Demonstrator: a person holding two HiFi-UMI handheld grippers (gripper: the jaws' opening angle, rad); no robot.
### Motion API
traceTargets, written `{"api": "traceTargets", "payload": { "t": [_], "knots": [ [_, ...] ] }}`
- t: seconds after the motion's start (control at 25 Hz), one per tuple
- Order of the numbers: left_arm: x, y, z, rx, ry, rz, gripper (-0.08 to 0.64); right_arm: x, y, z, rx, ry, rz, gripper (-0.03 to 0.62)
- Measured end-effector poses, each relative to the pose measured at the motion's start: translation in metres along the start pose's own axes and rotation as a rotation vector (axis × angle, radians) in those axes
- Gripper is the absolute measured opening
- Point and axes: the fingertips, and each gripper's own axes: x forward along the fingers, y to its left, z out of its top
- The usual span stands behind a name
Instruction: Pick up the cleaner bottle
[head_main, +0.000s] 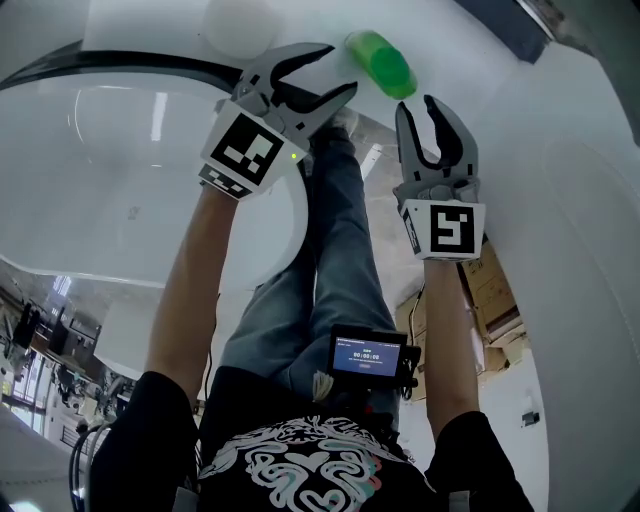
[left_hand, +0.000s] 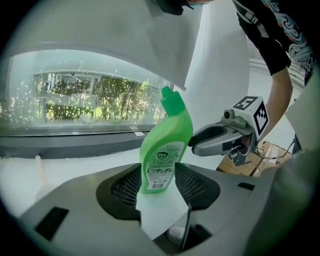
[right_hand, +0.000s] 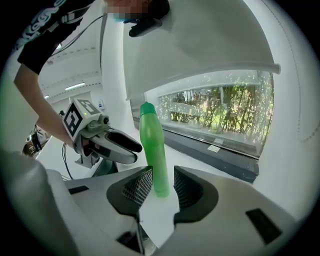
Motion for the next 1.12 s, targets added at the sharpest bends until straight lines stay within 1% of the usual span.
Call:
{"api": "traceTargets", "payload": {
  "t": [0.08, 0.28, 0.44, 0.56, 0.76, 0.92, 1.12],
  "knots": [
    [0.003, 0.001, -0.003, 0.004, 0.008, -0.005, 0.206, 0.003, 0.001, -0.001, 0.001, 0.001, 0.003, 0.145],
    [0.011, 0.001, -0.009, 0.014, 0.02, -0.03, 0.222, 0.014, 0.005, 0.0, 0.001, -0.003, 0.019, 0.181],
    [0.017, 0.0, -0.008, 0.023, 0.022, -0.059, 0.227, 0.025, 0.01, 0.019, -0.001, -0.076, 0.022, 0.204],
    [0.02, 0.002, -0.008, 0.024, 0.02, -0.066, 0.226, 0.032, 0.012, 0.02, -0.036, -0.079, 0.034, 0.212],
    [0.024, 0.004, -0.011, 0.029, 0.021, -0.079, 0.232, 0.043, 0.012, 0.019, -0.03, -0.063, 0.038, 0.213],
    [0.028, 0.007, -0.013, 0.044, 0.032, -0.085, 0.232, 0.051, 0.012, 0.023, -0.033, -0.083, 0.05, 0.213],
    [0.033, 0.008, -0.018, 0.073, 0.071, -0.103, 0.232, 0.06, 0.012, 0.023, -0.055, -0.09, 0.064, 0.213]
  ]
}}
